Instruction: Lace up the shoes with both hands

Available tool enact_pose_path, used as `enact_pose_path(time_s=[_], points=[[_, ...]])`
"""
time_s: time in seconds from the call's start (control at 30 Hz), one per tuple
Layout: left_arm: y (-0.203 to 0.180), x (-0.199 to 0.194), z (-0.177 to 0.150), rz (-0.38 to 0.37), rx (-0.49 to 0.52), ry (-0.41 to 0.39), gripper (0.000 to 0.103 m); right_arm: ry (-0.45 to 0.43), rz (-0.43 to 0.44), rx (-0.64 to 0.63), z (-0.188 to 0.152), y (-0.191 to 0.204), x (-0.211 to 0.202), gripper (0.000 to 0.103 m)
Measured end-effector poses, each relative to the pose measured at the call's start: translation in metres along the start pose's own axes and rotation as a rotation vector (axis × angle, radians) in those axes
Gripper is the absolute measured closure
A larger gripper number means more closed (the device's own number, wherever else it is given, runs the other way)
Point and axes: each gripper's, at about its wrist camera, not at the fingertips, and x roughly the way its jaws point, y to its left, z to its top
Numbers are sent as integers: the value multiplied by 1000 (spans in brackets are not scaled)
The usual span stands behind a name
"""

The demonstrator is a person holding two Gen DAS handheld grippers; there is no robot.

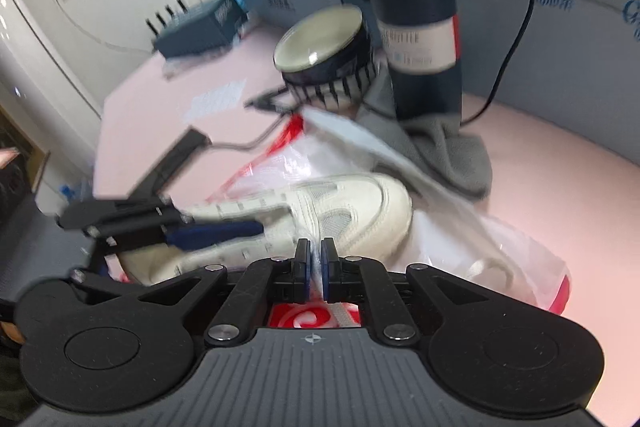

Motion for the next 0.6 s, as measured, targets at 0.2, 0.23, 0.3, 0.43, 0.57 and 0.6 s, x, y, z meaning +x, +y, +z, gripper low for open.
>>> enact_pose_path(time_s=[0.2,0.23,0.3,0.43,0.57,0.6], points=[[-2,1,-1,7,14,8,70,-9,3,-63,2,2,6,90],[-2,1,-2,9,13,10,70,-8,4,-69,1,1,8,88],[-2,3,-2,11,14,15,70,-14,13,-70,0,1,12,84],[-2,5,-3,14,16,24,70,-40,29,-46,-4,-1,19,84],[-2,5,-3,12,14,28,70,-55,39,-4,-6,-6,18,97],[-1,5,-3,10,12,31,70,-59,42,1,-5,-8,15,100]])
